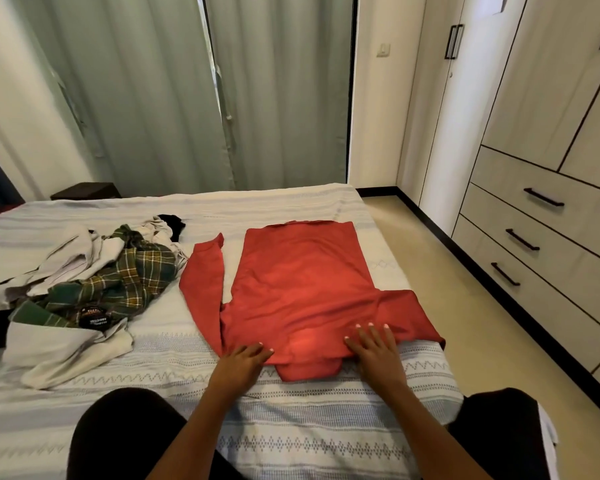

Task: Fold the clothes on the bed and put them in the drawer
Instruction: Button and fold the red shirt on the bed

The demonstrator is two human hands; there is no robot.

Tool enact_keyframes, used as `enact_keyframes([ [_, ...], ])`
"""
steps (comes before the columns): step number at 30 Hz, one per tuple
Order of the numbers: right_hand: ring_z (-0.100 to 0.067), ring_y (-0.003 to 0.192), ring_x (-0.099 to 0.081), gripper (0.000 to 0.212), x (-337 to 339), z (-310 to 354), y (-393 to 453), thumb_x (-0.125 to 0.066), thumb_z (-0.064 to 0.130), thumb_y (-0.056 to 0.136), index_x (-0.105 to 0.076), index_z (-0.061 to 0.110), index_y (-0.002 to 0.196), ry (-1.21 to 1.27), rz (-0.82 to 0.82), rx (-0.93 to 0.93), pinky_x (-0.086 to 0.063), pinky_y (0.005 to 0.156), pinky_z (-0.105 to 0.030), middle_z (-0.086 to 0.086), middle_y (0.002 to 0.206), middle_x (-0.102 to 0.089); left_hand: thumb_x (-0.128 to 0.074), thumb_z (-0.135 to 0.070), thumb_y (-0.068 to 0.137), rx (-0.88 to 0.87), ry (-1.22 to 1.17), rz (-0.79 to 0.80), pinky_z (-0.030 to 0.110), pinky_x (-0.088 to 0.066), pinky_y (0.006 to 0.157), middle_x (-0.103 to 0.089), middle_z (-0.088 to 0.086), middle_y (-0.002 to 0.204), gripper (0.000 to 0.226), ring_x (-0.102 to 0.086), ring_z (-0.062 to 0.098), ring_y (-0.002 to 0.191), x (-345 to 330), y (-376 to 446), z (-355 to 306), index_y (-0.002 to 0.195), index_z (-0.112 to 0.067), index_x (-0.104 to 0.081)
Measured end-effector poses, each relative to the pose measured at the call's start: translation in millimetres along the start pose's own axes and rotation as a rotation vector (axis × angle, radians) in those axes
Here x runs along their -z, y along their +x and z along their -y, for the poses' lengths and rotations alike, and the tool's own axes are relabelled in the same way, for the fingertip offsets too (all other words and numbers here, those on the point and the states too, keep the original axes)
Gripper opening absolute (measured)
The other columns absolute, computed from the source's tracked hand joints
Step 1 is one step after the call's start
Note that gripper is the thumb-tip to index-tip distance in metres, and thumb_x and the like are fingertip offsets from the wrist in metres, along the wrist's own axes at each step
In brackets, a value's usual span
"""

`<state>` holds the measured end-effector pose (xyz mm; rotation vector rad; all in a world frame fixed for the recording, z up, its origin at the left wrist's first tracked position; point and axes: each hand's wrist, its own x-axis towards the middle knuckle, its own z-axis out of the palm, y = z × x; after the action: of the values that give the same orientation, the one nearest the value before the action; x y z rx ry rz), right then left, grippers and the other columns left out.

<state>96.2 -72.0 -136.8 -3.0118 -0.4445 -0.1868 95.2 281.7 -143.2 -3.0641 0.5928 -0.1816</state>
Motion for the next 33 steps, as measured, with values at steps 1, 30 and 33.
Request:
enact_keyframes([
  [1,-0.033,0.121,-0.063,0.048,0,2,3,-0.066,0.037,0.073,-0.071,0.032,0.12,0.007,0.016,0.026,-0.026,0.109,-0.056,-0.004,0.131,-0.067,-0.045,-0.046,0.083,-0.005,-0.001,-0.002,0.033,-0.059,0.061,-0.071,-0.009,0.113,0.043,-0.072,0.023,0.082,-1,-1,0,0.12,-0.042,-0.066],
  [30,-0.032,0.1,-0.064,0.024,-12,183,194,-0.053,0.027,0.092,-0.074,0.018,0.1,0.448,0.036,0.319,-0.048,0.086,-0.037,-0.007,0.105,-0.074,-0.048,-0.028,0.099,0.778,-0.489,-0.201,0.037,-0.05,0.083,-0.07,0.01,0.113,0.029,-0.064,0.031,0.103,51,46,135,0.118,-0.015,-0.066],
  [33,-0.033,0.102,-0.066,0.035,-17,193,242,-0.047,0.023,0.084,-0.076,0.016,0.103,0.518,0.038,0.265,-0.053,0.086,-0.04,-0.009,0.108,-0.074,-0.048,-0.03,0.1,0.785,-0.489,-0.183,0.036,-0.05,0.086,-0.071,0.01,0.114,0.031,-0.064,0.031,0.104,50,74,161,0.12,-0.016,-0.067],
])
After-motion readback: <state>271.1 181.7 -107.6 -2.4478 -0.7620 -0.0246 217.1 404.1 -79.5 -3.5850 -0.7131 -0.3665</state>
